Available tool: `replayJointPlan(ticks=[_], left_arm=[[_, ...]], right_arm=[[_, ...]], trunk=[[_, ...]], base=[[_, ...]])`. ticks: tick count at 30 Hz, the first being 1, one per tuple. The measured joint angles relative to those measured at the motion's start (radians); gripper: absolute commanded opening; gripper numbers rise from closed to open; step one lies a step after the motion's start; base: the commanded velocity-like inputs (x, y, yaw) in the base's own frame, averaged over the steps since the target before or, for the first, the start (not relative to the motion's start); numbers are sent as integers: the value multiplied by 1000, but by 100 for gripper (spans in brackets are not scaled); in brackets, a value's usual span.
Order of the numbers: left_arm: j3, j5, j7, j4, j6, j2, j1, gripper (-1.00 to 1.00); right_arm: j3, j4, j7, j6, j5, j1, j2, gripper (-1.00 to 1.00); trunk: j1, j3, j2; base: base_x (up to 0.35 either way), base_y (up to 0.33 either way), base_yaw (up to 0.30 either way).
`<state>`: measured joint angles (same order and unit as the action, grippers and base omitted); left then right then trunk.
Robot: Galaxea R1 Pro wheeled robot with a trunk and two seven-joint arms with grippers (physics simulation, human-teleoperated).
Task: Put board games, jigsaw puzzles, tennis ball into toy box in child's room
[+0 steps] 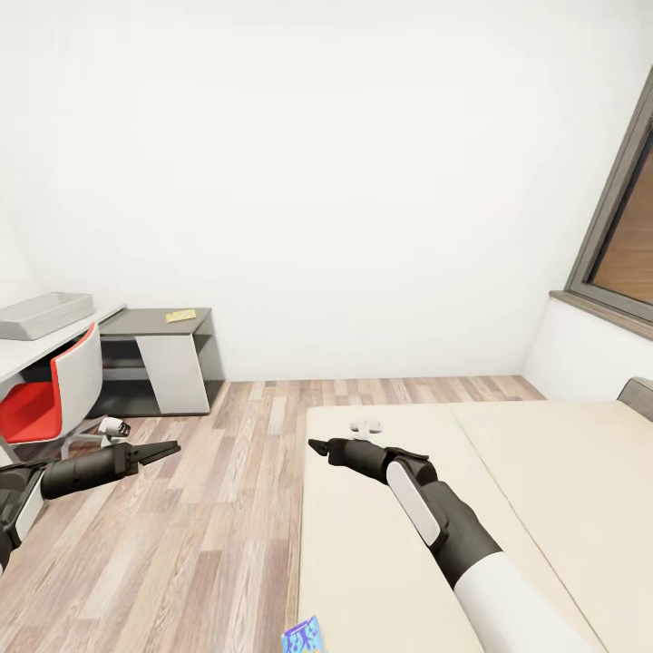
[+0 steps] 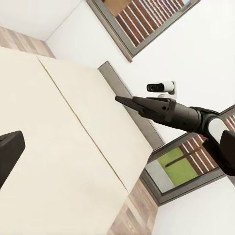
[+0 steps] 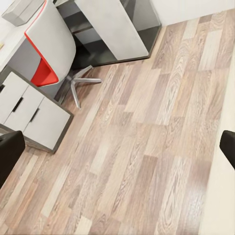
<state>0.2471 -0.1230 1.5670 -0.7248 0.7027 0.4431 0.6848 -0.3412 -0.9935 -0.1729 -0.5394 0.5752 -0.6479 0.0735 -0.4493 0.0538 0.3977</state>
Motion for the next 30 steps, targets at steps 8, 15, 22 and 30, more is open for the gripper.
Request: replayJointPlan(ticks=[8, 15, 22, 30], left_arm=[[0, 0, 0, 0, 0, 0, 0, 100], [0, 0, 0, 0, 0, 0, 0, 100], [0, 0, 0, 0, 0, 0, 0, 100], [0, 0, 0, 0, 0, 0, 0, 100]], right_arm=[[1, 0, -1, 0, 0, 0, -3, 100], [2, 0, -2, 2, 1, 0, -3, 100], [2, 0, -1, -2, 0, 0, -2, 100], [2, 0, -2, 0, 0, 0, -3, 100]], trunk=[[0, 0, 0], [0, 0, 0], [0, 0, 0], [0, 0, 0]], base=[[0, 0, 0], [0, 0, 0], [0, 0, 0], [0, 0, 0]])
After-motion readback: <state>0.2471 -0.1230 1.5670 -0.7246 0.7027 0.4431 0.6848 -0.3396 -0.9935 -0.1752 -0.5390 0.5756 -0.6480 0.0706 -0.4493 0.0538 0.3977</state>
